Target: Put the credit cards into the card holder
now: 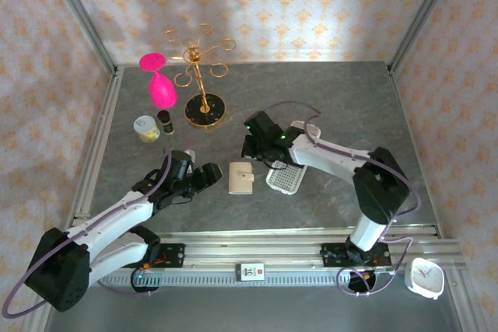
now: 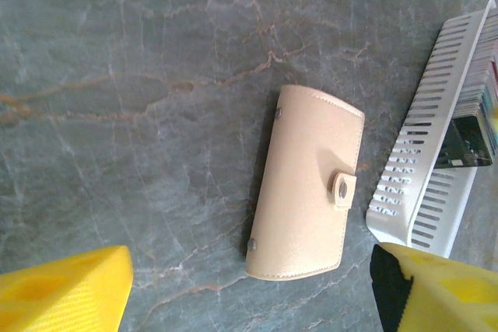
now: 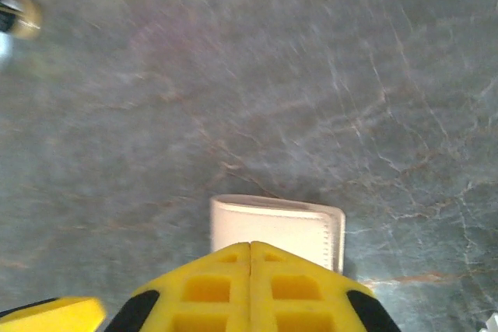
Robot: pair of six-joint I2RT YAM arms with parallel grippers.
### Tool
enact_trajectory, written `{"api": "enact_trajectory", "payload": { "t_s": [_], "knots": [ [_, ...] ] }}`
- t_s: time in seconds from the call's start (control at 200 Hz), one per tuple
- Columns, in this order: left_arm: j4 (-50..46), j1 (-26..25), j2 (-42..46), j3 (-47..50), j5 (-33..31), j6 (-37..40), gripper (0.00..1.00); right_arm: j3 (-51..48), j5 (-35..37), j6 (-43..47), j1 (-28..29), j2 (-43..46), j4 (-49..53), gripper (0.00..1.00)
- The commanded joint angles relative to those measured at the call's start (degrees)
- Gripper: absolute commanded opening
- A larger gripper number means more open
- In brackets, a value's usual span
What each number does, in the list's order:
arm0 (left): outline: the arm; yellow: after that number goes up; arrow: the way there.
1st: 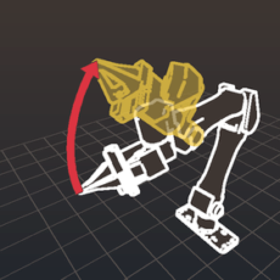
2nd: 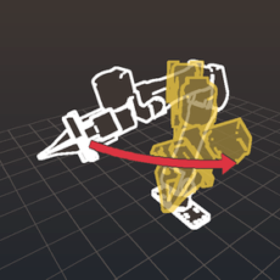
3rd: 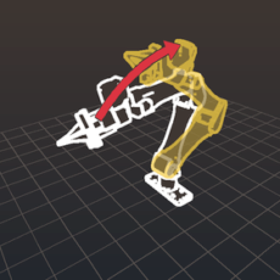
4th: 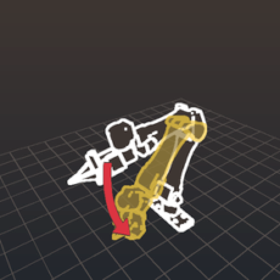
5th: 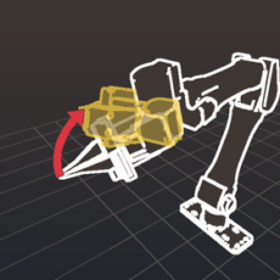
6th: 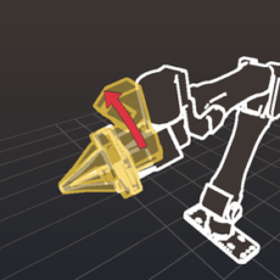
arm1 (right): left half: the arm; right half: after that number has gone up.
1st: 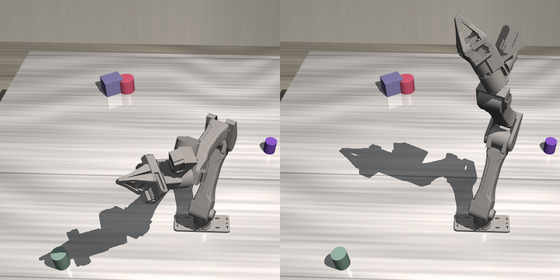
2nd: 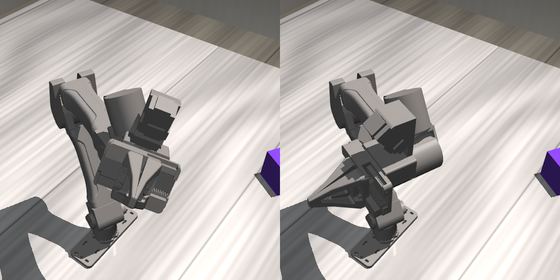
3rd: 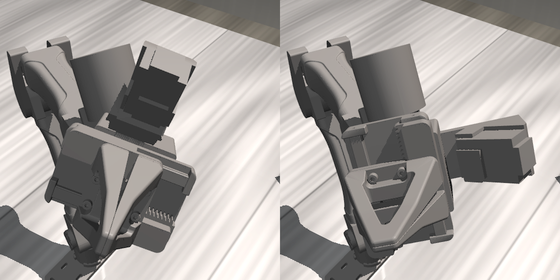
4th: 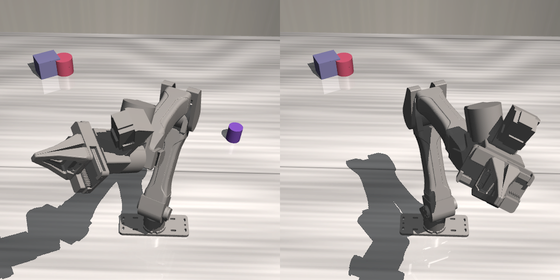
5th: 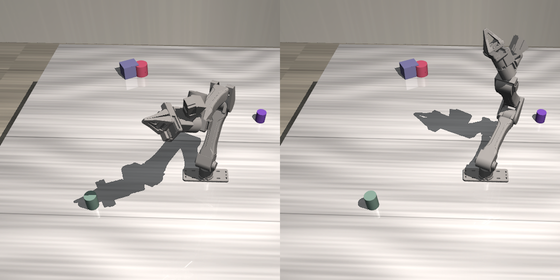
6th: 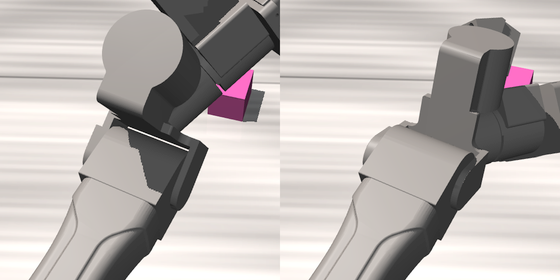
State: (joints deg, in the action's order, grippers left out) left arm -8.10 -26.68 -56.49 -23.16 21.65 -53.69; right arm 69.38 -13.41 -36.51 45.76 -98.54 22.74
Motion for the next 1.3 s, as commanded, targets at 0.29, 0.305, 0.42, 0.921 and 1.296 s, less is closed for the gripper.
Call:
{"api": "enact_trajectory", "payload": {
  "t_s": [0.29, 0.305, 0.42, 0.921, 1.296],
  "knots": [
    [7.2, -3.4, -5.6, -0.1, -1.0, -5.8, 0.73, 2.9, -2.0, 1.7, 0.8, -6.9, 4.9, 0.00],
    [7.6, -3.3, -5.9, 0.0, -0.8, -5.7, 0.73, 2.9, -1.4, 1.3, 0.8, -7.0, 5.0, 0.00],
    [9.6, -3.3, -9.1, -0.9, 0.9, -4.0, 0.72, 2.3, -0.2, -1.2, 0.8, -7.6, 3.4, 0.00],
    [16.9, -3.5, -18.6, -1.5, 8.2, -2.6, 0.65, -0.6, 2.1, -3.7, 0.9, -11.4, 4.3, 0.00],
    [22.9, -4.5, -25.0, -3.0, 12.2, -3.1, 0.54, -2.3, 2.8, -5.8, 1.0, -10.0, 2.7, 0.00]
  ]
}}
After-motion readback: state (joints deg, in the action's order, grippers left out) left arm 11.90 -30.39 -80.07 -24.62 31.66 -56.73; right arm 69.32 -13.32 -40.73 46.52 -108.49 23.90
